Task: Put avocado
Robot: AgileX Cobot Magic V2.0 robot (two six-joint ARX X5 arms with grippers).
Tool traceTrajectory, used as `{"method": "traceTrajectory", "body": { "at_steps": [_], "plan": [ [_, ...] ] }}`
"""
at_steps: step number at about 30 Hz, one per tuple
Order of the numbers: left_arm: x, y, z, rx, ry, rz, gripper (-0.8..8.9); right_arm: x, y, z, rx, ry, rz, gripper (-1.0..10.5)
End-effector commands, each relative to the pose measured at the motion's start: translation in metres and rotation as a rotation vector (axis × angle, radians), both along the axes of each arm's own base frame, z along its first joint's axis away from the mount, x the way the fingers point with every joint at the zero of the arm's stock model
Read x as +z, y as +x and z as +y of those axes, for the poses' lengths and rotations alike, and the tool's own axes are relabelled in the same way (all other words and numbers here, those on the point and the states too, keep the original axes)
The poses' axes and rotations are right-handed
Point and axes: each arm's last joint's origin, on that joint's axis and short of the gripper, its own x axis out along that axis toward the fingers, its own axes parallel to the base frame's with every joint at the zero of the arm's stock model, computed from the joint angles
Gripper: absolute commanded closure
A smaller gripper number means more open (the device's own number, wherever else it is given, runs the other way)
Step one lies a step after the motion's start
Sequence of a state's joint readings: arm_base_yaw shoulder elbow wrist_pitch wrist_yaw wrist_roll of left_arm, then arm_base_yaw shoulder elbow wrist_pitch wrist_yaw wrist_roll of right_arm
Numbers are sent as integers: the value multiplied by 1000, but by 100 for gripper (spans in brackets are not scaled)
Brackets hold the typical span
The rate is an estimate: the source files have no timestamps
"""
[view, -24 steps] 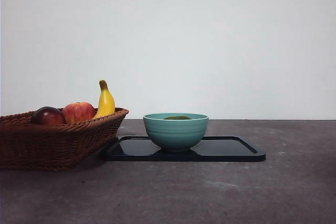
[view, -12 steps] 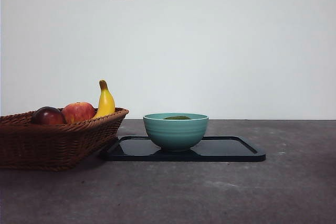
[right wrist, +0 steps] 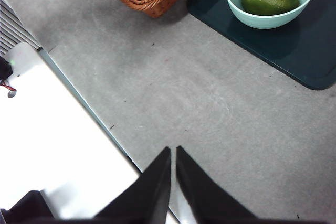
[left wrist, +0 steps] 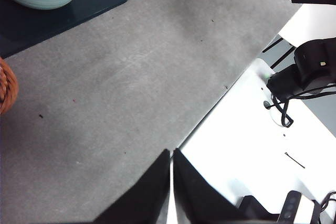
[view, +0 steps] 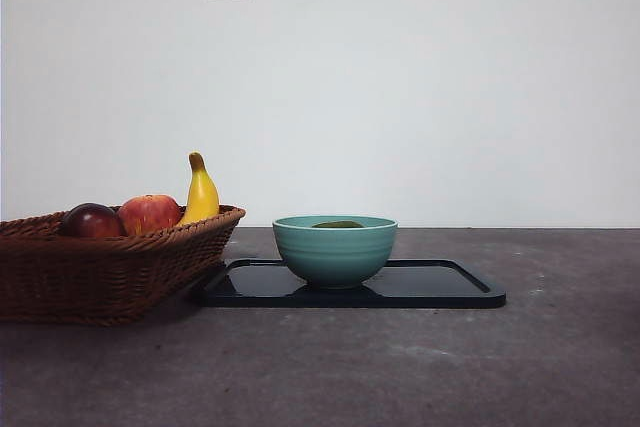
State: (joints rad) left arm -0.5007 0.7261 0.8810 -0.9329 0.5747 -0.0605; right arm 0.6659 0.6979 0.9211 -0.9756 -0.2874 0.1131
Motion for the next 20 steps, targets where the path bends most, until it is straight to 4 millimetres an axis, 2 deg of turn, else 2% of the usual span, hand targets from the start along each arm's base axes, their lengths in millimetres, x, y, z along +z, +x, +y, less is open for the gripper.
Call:
{"method": "traceTrajectory", "body": {
  "at_steps": [1,9,11,14,20],
  "plan": [
    [3,1,-1,-17,-4,-28,807,1,1,2,1,9,0,940],
    [3,1,-1,-17,-7,-33,807,1,1,2,1,9,1,940],
    [7,-1,1,-15,-20,-83,807,1,1,2,1,9,0,940],
    [17,-1,8,-19,-26,-293,807,1,1,2,0,9,0,940],
    [43,-4,36,318,-30,-743,807,1,1,2,1,9,1,940]
  ]
}}
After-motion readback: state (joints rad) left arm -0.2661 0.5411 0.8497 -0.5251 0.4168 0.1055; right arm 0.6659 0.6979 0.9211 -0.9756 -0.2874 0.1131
